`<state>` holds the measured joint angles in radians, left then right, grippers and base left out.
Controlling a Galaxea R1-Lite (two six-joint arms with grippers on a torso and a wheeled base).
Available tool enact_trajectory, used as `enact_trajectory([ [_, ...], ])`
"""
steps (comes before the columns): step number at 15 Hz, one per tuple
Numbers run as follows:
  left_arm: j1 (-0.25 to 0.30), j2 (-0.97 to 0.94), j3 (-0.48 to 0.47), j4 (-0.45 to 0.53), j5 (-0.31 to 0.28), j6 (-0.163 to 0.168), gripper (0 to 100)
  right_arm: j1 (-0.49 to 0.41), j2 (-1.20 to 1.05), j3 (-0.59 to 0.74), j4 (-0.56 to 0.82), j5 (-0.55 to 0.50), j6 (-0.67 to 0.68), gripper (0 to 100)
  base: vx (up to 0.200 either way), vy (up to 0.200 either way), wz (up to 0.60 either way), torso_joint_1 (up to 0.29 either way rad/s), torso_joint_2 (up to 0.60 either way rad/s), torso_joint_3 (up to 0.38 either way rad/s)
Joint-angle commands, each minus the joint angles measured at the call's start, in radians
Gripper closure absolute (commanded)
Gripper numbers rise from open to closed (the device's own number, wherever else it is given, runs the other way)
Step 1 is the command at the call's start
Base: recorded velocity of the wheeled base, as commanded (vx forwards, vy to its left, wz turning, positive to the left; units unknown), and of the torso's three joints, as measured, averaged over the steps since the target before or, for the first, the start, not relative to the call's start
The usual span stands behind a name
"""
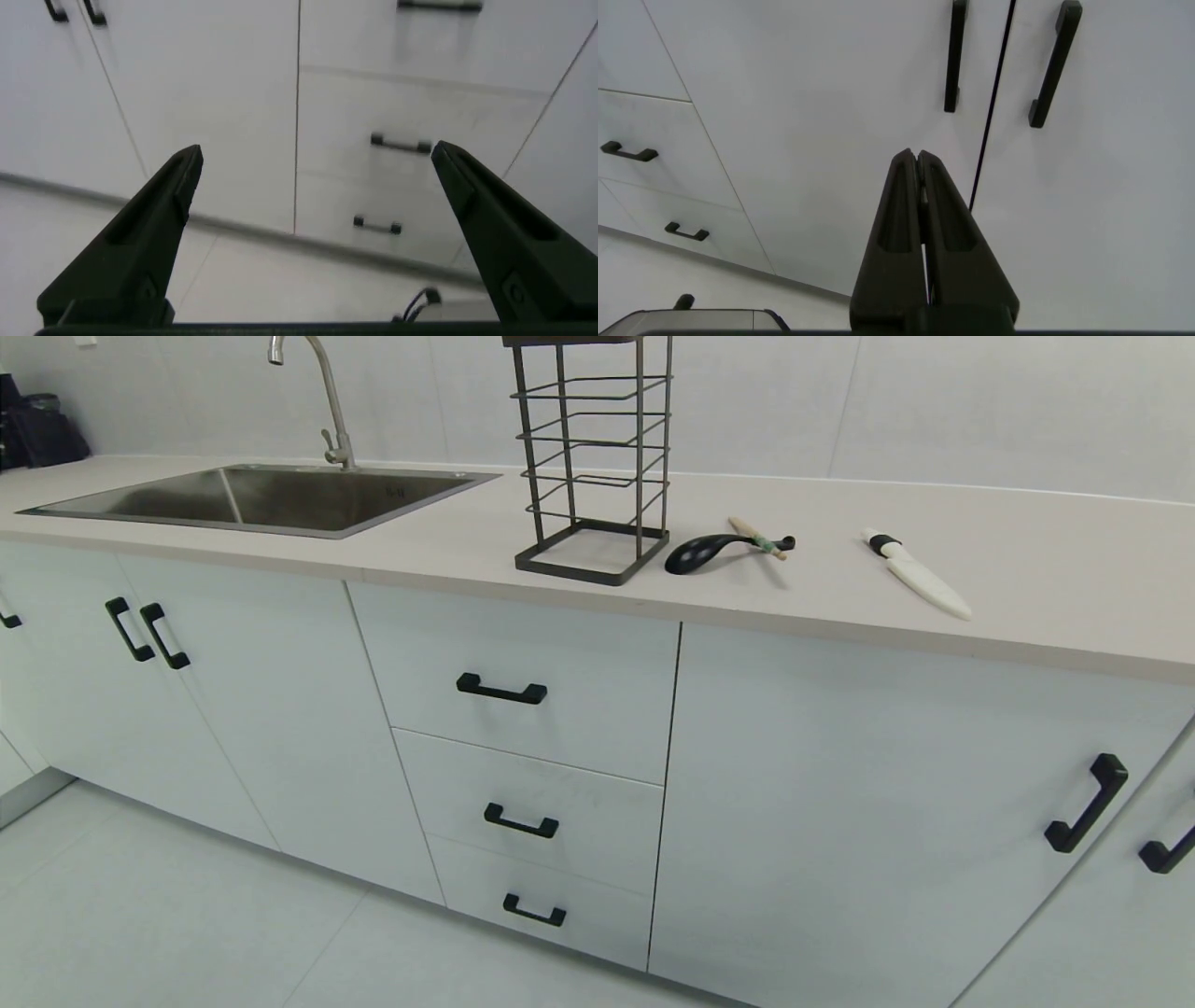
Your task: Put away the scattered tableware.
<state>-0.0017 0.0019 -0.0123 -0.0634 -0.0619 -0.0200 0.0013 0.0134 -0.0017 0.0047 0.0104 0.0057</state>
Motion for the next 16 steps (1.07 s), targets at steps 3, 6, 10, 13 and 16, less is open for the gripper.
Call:
enact_trajectory([
  [3, 0.005, 0.176, -0.331, -0.118, -0.016, -0.046, 0, 0.000, 0.002, 0.000, 0.000, 0.000, 0.000, 100, 0.000, 0.000, 0.00, 0.000, 0.00, 0.000],
  [6, -0.015, 0.219, -0.239, -0.111, -0.122, -0.044, 0, 0.000, 0.002, 0.000, 0.000, -0.001, 0.000, 100, 0.000, 0.000, 0.00, 0.000, 0.00, 0.000],
  [10, -0.020, 0.369, -0.245, -0.124, -0.208, 0.025, 0, 0.000, 0.002, 0.000, 0.000, 0.000, 0.000, 100, 0.000, 0.000, 0.00, 0.000, 0.00, 0.000],
  [13, -0.037, 0.457, -0.199, -0.121, -0.342, 0.390, 0, 0.000, 0.002, 0.000, 0.000, 0.000, 0.000, 100, 0.000, 0.000, 0.00, 0.000, 0.00, 0.000],
  [16, -0.041, 0.558, -0.164, -0.116, -0.437, 0.818, 0, 0.000, 0.002, 0.000, 0.000, 0.000, 0.000, 100, 0.000, 0.000, 0.00, 0.000, 0.00, 0.000],
])
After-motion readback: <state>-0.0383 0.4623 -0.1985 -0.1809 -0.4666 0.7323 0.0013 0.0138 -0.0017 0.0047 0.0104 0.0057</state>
